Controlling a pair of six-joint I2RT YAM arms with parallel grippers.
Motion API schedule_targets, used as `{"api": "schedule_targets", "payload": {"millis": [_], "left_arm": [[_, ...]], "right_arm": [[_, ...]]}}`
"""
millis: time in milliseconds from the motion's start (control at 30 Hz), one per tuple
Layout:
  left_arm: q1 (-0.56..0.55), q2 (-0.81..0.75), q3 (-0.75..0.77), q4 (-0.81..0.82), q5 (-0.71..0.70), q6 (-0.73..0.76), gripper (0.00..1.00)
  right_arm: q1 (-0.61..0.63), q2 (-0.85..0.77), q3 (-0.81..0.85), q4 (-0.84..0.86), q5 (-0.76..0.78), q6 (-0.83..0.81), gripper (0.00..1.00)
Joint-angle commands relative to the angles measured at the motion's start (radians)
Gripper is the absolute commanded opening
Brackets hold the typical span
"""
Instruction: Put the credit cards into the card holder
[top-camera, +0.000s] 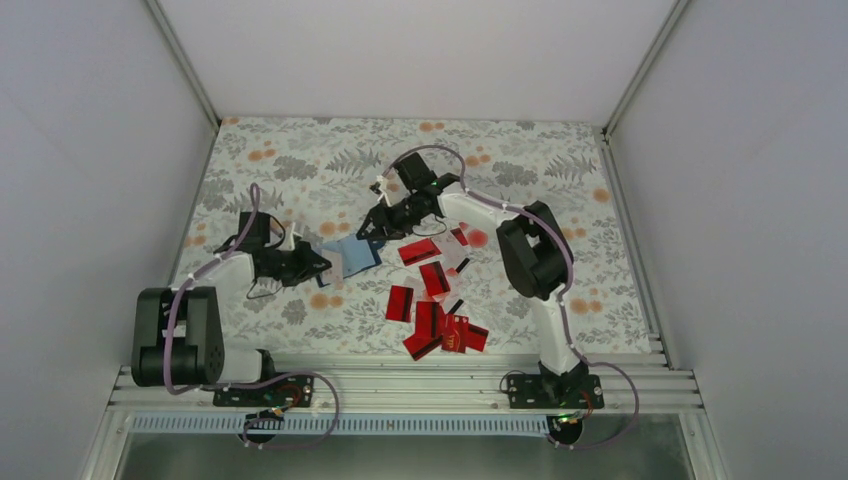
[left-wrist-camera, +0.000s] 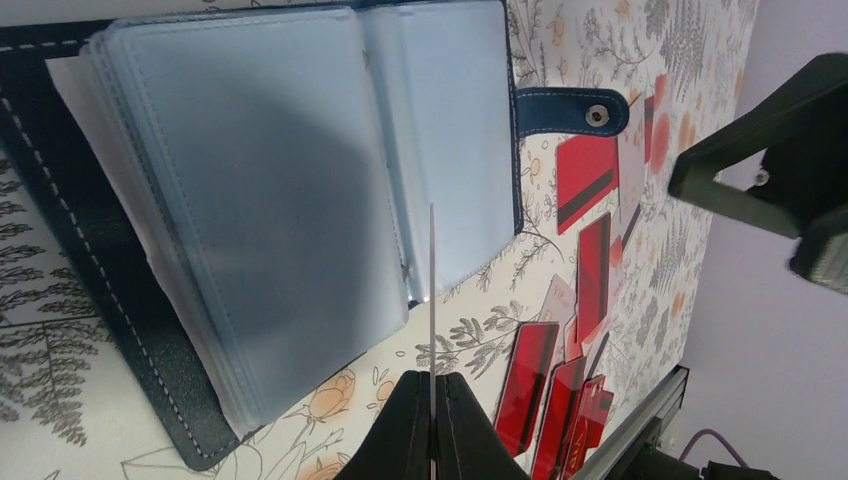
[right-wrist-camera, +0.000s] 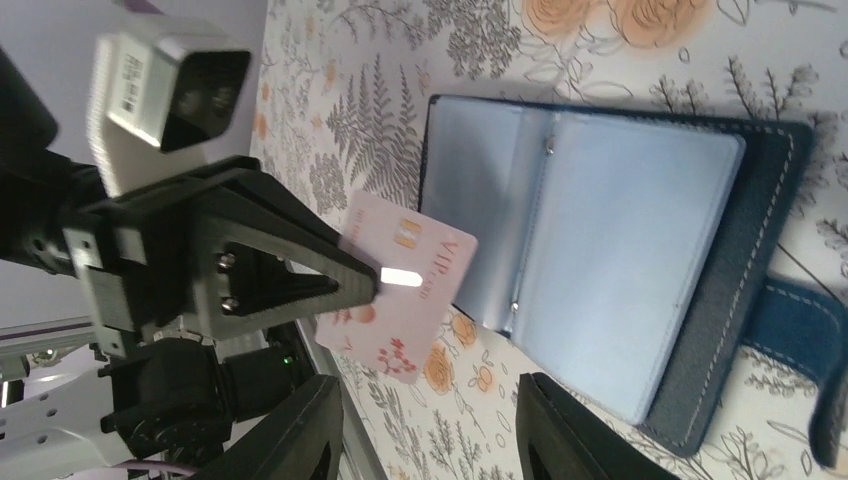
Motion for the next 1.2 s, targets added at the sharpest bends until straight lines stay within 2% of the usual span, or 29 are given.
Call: {"api": "schedule_targets", "payload": {"millis": [0, 233, 667, 1167], "left_arm": [[0.007, 0.042, 0.028, 0.054, 0.041, 0.038, 0.02], [0.007, 0.131, 0.064, 0.071, 0.056, 0.051, 0.03], [0.007, 0.232, 0.122, 0.078, 0.076, 0.063, 0.03], [0.006, 0.232, 0.09, 0.108, 0.059, 0.038, 0.02]], "right_arm": [[0.014, 0.037, 0.059, -0.022, -0.021, -0.019, 0.44], [0.015, 0.099, 0.098, -0.031, -0.037, -0.027, 0.39], [0.01, 0.154, 0.098, -0.034, -0.029, -0.051, 0.35], [-0.002, 0.184, 0.074, -0.049, -0.032, -0.08, 0.33]]}}
